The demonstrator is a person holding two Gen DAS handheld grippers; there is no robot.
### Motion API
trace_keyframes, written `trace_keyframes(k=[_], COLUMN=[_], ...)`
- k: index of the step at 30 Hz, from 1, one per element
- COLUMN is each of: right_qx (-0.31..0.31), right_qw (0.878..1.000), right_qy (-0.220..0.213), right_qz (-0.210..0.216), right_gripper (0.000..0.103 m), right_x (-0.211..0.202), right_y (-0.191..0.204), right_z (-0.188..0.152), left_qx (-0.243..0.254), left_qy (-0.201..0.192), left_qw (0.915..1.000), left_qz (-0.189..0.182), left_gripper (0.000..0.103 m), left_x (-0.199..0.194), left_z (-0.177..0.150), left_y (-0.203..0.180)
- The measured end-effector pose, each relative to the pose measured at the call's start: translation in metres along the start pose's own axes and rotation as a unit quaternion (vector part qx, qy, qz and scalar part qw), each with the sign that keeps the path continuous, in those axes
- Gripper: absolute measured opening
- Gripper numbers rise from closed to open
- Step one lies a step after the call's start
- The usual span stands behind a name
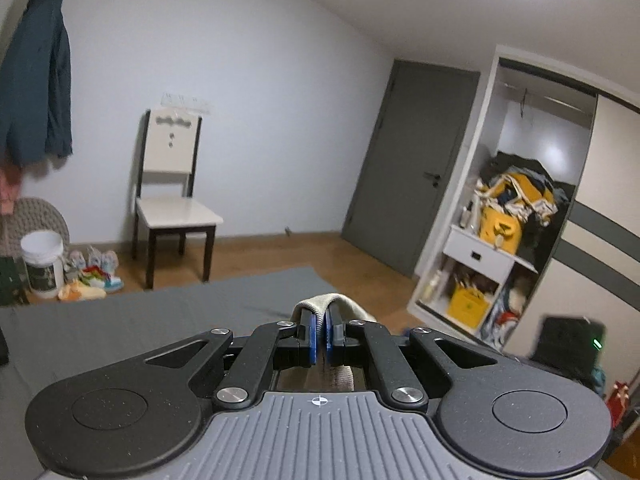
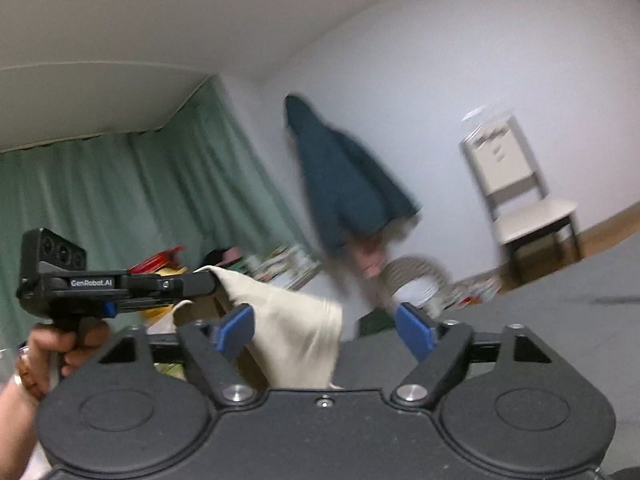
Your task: Fold clothes
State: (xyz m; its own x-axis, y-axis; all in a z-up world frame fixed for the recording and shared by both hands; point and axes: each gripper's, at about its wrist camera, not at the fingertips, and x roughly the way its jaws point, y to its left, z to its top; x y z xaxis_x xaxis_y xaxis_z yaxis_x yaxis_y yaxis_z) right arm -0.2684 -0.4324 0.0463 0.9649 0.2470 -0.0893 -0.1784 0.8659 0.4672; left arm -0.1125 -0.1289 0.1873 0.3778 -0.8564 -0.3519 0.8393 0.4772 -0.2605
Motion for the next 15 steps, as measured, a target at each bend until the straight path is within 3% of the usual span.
trace_keyframes(k=[3,7,9,12,15], right_qx=[-0.043,-0.193,-0.28,-0.414,-0.477], right_qw=[0.998,0.98,0.958,0.908,0.873], right_qy=[0.018,0.037,0.049,0.072,0.1], right_qz=[0.036,0.042,0.038,0.004,0.0], right_gripper=[0.07,0.067,0.058,0.047,0.047], right_x=[0.006,0.004,0.007,0.02,0.032], right_y=[0.004,0.045,0.072,0.098,0.104], right_z=[-0.016,-0.041,-0.052,-0.067,-0.072], left_qx=[0.009,0.015,0.014,0.016,0.024], left_qy=[0.019,0.042,0.051,0.06,0.068], left_qw=[0.9998,0.9989,0.9985,0.998,0.9973], left_qz=[0.004,0.012,0.015,0.015,0.012], left_gripper=[0.004,0.004,0.004,0.004,0.004], left_x=[0.0,0.002,0.003,0.004,0.005], left_z=[-0.016,-0.031,-0.037,-0.044,-0.052], left_y=[0.009,0.017,0.023,0.028,0.028])
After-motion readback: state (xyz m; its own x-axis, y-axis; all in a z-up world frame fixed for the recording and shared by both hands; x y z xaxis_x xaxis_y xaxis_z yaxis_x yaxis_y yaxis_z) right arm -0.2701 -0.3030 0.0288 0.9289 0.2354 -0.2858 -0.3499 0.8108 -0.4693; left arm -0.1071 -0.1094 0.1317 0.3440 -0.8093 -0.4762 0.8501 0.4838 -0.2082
